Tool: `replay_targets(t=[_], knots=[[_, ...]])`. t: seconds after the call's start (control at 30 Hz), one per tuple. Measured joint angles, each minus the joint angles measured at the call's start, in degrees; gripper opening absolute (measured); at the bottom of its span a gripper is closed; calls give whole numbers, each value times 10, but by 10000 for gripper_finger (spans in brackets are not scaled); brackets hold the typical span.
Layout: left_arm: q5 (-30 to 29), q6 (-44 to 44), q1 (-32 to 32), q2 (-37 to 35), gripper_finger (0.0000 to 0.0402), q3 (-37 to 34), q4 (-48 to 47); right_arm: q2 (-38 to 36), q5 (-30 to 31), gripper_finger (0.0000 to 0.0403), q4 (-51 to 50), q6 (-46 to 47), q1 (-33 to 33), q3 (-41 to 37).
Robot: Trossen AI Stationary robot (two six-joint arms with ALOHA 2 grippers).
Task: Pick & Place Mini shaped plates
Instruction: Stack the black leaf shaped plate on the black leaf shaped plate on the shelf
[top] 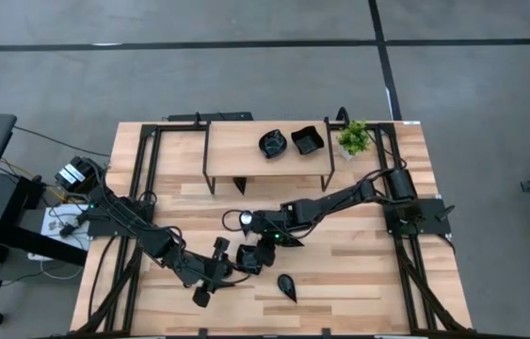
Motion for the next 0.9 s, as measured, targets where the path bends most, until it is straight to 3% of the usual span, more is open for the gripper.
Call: replay_targets(t=[0.17,0.33,0.77,0.9], knots=[[-4,-95,8,-1,195,0,-30,0,-1,133,0,0,0,0],[7,-168,6,-53,195,-5,-197,0,-4,133,0,1,0,0],[-38,-259,6,-378,195,-158,-212,0,-5,133,2,2,1,0],[-116,-271,6,-468,195,-215,-211,0,-5,133,3,2,1,0]])
